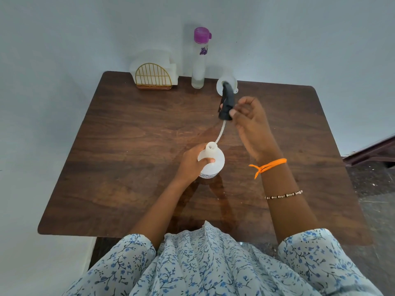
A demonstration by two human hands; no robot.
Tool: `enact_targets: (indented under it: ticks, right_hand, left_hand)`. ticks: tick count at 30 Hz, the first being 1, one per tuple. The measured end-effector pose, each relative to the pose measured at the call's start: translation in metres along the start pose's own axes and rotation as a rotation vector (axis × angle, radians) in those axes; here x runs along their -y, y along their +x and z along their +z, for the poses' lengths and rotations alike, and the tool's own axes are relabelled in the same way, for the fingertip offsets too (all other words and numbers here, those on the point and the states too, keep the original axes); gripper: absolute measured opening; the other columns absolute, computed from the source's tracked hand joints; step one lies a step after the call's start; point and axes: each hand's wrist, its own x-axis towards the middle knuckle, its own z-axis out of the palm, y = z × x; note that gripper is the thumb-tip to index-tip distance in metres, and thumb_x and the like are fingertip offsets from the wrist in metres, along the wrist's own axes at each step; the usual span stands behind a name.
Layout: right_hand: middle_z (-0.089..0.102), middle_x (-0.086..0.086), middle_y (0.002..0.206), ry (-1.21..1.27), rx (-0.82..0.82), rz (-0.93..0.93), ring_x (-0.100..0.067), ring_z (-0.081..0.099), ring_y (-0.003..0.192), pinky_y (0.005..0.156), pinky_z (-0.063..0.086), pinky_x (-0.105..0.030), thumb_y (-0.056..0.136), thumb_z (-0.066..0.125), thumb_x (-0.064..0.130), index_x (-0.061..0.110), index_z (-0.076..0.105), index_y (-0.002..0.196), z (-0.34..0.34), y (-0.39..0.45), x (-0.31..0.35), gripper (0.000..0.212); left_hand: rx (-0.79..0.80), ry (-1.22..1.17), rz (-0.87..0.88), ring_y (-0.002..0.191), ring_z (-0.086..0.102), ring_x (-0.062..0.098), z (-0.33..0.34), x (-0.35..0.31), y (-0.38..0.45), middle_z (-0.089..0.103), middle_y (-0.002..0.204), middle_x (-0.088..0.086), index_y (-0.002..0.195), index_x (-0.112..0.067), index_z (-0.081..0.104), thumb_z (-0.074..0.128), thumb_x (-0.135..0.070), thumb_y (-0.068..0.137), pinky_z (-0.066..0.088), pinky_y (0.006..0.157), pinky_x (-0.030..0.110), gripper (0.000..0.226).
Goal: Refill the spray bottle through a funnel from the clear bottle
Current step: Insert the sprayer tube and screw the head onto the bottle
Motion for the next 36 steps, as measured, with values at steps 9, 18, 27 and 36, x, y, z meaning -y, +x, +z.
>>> enact_targets:
  ticks: [9,18,27,36]
  right_hand:
    - [0.068,-0.005,0.097,-0.224,0.045,0.105,-0.013,0.067,0.085,0.074,0.052,-0.022,0.075,0.069,-0.007,0.007,0.051,0.104,-0.005,-0.022,-0.029,0.037]
    - [0.066,-0.002,0.104,-0.387,0.070,0.102,-0.010,0.066,0.092,0.084,0.053,-0.022,0.077,0.069,-0.004,0.007,0.050,0.119,-0.009,-0.020,-0.034,0.048]
    - [0.068,-0.010,0.105,-0.485,0.185,0.124,-0.015,0.066,0.097,0.089,0.051,-0.023,0.074,0.071,-0.005,0.000,0.058,0.116,-0.018,-0.021,-0.041,0.045]
    - [0.069,-0.006,0.099,-0.674,0.156,0.001,-0.018,0.066,0.095,0.088,0.050,-0.027,0.072,0.075,0.004,0.008,0.067,0.103,-0.012,-0.026,-0.058,0.033]
  left_hand:
    - [-0.025,0.037,-0.034,0.112,0.052,0.018,0.001,0.001,-0.001,0.057,0.129,0.003,0.127,-0.018,0.054,0.067,-0.024,0.084,0.046,0.087,0.027,0.046]
    - [-0.021,0.029,-0.044,0.114,0.051,0.020,0.002,0.000,-0.001,0.055,0.131,0.005,0.129,-0.016,0.053,0.066,-0.025,0.084,0.045,0.089,0.028,0.047]
    - [0.010,0.023,-0.009,0.101,0.051,0.015,-0.001,0.001,0.000,0.059,0.124,0.004,0.124,-0.016,0.057,0.066,-0.021,0.084,0.043,0.070,0.016,0.041]
    - [0.041,0.009,0.001,0.103,0.058,0.026,-0.002,0.005,0.002,0.064,0.114,0.009,0.116,-0.011,0.062,0.067,-0.022,0.082,0.046,0.074,0.031,0.036]
